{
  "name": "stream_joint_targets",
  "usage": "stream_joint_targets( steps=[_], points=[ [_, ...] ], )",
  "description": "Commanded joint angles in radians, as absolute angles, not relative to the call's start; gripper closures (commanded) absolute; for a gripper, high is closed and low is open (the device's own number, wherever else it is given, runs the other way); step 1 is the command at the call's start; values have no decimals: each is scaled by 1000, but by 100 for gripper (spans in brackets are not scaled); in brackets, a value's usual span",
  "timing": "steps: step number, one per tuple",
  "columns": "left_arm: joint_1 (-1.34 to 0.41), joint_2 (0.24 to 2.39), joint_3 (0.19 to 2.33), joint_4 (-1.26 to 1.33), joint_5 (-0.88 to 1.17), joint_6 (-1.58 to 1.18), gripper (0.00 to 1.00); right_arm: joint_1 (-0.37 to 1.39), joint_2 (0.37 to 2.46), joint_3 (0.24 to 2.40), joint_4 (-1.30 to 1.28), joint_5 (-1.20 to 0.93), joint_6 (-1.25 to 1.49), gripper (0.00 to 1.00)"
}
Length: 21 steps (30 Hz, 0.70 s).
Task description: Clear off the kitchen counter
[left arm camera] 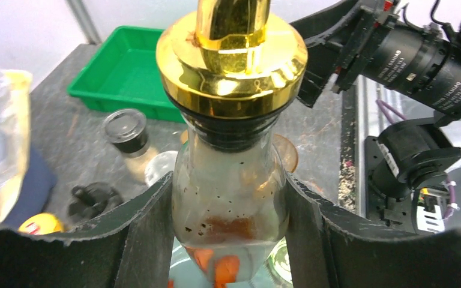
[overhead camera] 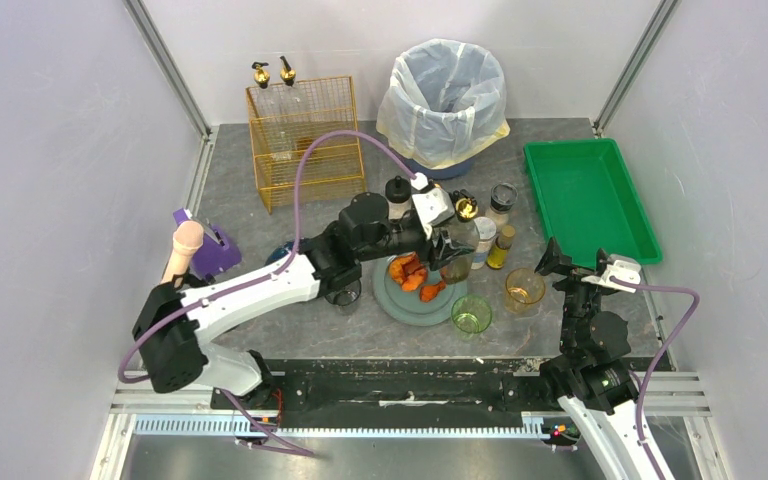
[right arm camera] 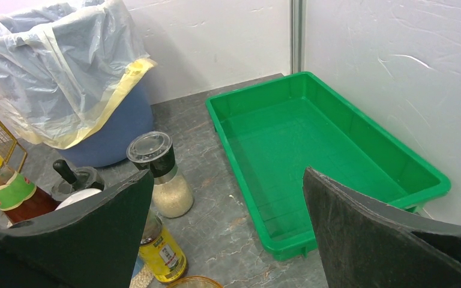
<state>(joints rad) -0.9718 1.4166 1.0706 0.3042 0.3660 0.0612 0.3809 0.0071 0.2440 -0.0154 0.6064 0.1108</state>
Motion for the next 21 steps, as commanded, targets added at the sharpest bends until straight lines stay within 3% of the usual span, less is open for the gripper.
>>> stream_joint_targets(
  steps=[1,13,21],
  points=[
    [-970,1285,1198,198,209,140,98,386,-161,265,11,622,98,2],
    [-887,1255,1453,-94,-281,125,98,386,-161,267,12,626,99,2],
    [-732,1350,1638,-124,-411,133,98,386,-161,266,11,627,99,2]
  ],
)
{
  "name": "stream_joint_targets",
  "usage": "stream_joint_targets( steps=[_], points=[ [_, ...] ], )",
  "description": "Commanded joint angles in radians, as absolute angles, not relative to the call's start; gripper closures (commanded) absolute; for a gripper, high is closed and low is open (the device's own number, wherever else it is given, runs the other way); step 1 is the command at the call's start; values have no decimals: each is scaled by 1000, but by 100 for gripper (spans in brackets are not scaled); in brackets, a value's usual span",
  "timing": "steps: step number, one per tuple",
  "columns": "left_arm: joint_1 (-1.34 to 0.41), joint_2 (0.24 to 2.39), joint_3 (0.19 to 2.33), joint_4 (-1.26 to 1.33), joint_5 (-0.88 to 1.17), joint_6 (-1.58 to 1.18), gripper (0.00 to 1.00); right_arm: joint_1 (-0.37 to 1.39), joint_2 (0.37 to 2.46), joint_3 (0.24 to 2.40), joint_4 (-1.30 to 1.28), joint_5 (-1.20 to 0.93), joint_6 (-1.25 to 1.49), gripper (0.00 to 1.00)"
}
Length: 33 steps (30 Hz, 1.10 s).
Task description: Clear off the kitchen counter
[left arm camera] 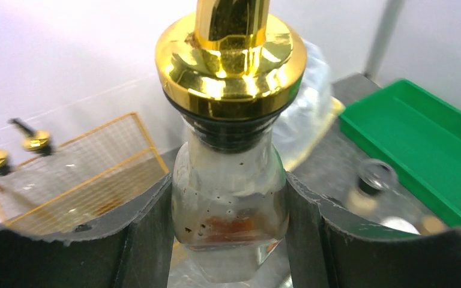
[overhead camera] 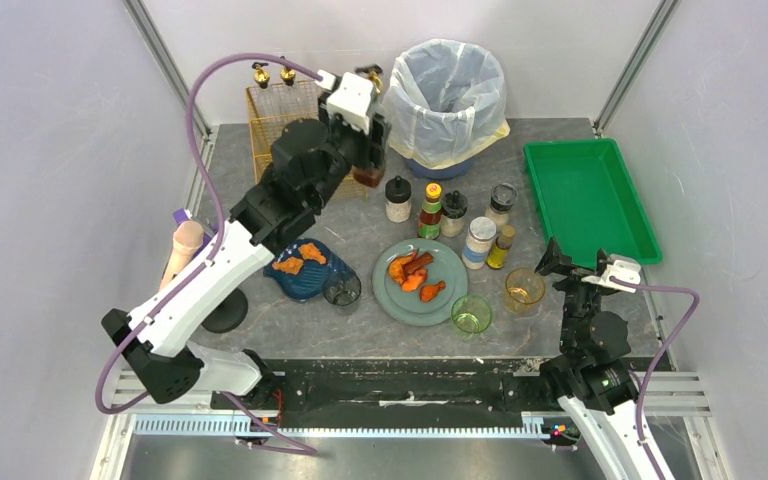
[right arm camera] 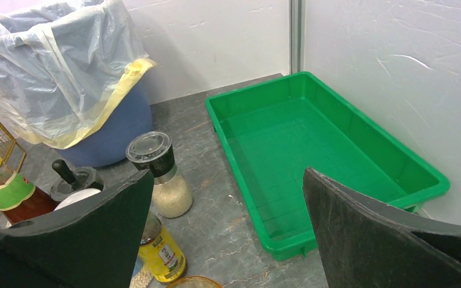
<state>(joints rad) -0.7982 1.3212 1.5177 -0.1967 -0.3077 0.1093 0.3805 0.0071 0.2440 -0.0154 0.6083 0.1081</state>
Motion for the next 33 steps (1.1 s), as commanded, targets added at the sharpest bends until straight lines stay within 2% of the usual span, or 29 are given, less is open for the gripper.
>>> stream_joint_targets(
  steps=[1,12,33],
  points=[
    [-710,1364,1663,-122,-425,134,98,385,-161,265,11,627,99,2],
    [-495,1551,1829,-21,-424,73,98,387,-161,258,18,626,92,2],
    [-342,1967,2176,122,-420,10,98,386,-161,247,30,628,80,2]
  ],
)
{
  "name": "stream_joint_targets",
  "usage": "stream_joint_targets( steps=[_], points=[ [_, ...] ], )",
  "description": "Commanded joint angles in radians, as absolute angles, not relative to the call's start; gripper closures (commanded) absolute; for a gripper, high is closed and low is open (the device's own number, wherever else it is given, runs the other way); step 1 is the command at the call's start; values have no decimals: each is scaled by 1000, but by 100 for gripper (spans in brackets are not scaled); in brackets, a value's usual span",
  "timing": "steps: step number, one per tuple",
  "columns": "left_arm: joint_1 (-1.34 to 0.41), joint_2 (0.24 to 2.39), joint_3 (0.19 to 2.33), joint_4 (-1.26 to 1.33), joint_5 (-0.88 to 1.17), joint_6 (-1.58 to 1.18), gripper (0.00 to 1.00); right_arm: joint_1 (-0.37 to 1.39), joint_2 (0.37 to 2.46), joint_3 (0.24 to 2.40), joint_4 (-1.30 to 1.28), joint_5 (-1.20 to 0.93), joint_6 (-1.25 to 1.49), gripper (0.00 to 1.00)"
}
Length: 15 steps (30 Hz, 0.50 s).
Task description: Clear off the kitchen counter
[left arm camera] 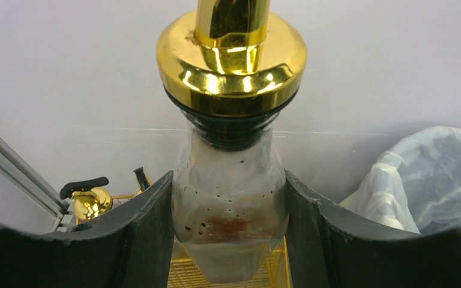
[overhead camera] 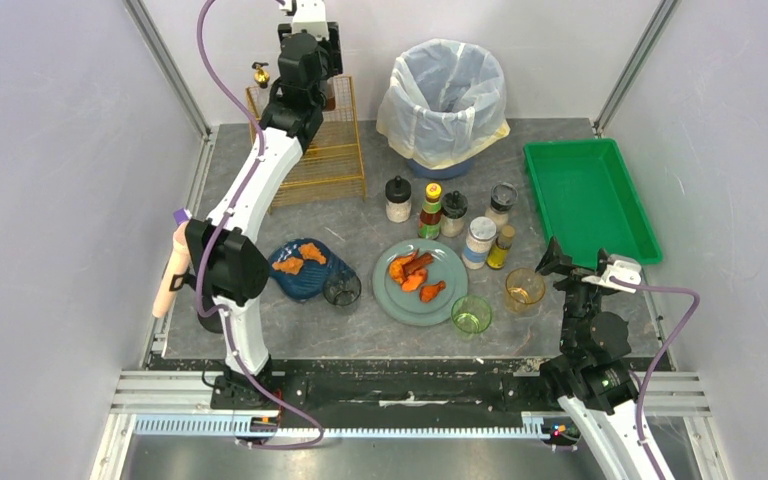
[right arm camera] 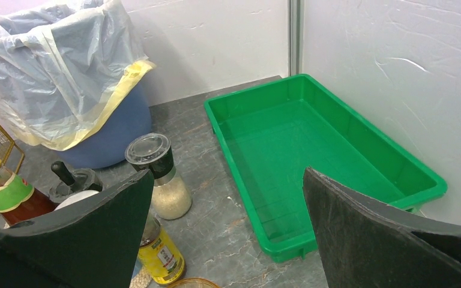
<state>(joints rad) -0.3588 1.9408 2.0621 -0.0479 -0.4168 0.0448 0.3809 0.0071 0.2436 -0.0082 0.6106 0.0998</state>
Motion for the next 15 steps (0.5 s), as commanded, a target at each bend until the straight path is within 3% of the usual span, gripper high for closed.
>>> stream_joint_targets(
  steps=[1,15],
  points=[
    [-339,1982,2185,126,-420,11,98,386,-161,246,30,629,81,2],
    [-304,2119,2175,236,-405,-17,98,386,-161,240,40,628,71,2]
  ],
)
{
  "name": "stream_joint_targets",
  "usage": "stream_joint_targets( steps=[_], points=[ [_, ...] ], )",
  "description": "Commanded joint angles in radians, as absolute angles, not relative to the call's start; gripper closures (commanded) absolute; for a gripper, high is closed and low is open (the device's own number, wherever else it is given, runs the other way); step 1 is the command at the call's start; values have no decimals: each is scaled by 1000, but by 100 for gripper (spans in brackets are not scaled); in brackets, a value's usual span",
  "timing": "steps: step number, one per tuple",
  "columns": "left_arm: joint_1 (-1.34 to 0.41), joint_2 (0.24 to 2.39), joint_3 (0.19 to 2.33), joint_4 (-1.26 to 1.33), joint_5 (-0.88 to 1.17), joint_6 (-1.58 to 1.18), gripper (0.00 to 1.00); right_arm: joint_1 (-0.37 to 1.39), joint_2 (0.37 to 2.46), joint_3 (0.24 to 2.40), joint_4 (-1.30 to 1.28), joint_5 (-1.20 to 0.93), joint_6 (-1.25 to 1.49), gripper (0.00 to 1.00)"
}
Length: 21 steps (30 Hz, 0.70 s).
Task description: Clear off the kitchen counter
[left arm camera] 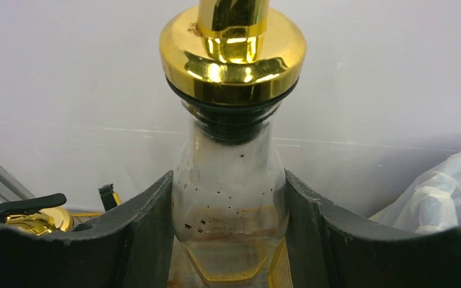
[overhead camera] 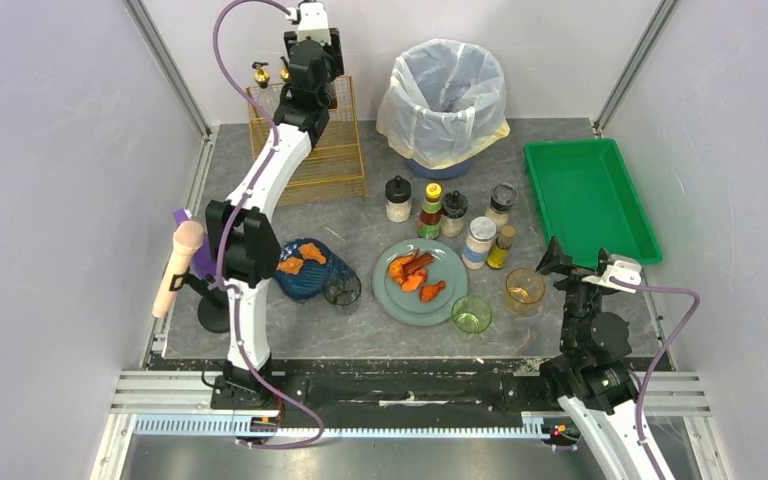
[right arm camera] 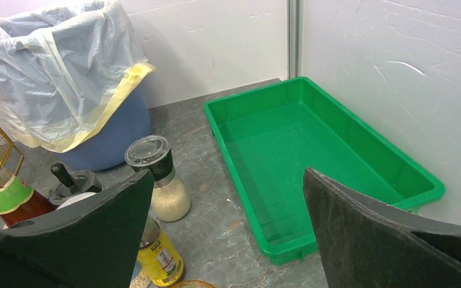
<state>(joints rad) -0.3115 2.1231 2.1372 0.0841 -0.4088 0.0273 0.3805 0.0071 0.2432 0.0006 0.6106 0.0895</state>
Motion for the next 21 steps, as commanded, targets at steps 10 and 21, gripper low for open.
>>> stream_joint_targets(
  steps=[10,21],
  points=[
    [-299,2143,2071,243,-415,-23,87,387,-161,237,44,624,70,2],
    [-293,2155,1981,213,-408,-62,79,386,-161,243,38,614,75,2]
  ],
)
